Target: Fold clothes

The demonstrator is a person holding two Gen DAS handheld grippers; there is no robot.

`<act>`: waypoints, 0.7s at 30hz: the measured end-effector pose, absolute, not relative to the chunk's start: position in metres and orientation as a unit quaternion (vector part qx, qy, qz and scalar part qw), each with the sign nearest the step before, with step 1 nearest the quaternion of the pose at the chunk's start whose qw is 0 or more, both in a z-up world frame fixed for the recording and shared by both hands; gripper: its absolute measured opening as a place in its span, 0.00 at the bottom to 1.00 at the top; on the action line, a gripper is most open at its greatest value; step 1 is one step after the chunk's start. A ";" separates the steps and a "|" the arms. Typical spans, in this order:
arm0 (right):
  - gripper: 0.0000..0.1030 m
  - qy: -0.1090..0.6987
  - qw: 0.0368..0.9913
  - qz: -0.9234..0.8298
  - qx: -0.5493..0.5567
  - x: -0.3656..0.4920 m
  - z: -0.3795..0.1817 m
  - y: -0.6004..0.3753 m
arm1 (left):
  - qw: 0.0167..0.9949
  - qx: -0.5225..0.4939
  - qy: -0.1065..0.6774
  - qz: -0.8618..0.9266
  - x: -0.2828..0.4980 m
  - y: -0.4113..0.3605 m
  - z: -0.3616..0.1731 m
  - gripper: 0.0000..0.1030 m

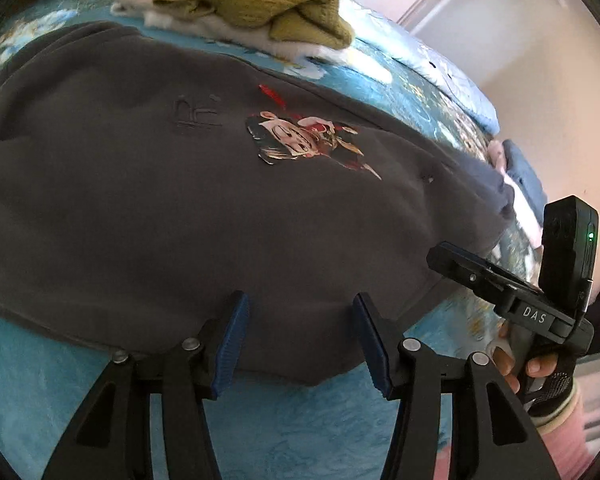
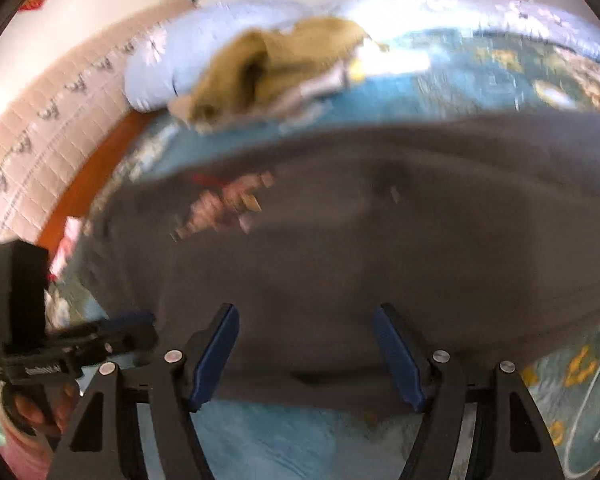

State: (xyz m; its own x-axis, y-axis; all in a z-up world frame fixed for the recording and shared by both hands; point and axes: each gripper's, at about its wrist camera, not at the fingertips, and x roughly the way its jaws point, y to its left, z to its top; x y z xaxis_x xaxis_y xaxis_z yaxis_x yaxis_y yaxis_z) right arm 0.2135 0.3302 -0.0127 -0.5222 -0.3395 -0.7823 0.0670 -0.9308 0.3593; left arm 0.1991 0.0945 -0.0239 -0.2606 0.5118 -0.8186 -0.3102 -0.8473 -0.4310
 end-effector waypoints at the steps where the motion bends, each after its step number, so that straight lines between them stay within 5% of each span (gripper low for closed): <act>1: 0.71 -0.145 0.121 -0.861 0.472 0.215 -0.013 0.331 | 0.262 -0.549 -0.085 0.789 0.200 0.095 -0.024 0.53; 7: 0.71 -0.214 0.120 -0.874 0.420 0.221 0.019 0.375 | 0.265 -0.551 -0.088 0.787 0.203 0.093 -0.025 0.53; 11: 0.72 -0.303 0.004 -0.885 0.354 0.246 0.033 0.475 | 0.266 -0.548 -0.082 0.789 0.205 0.093 -0.024 0.54; 16: 0.72 -0.464 -0.121 -0.829 0.289 0.289 0.009 0.591 | 0.268 -0.549 -0.088 0.787 0.202 0.093 -0.026 0.54; 21: 0.73 -0.549 -0.105 -0.777 0.289 0.279 -0.023 0.630 | 0.262 -0.549 -0.082 0.790 0.204 0.094 -0.026 0.54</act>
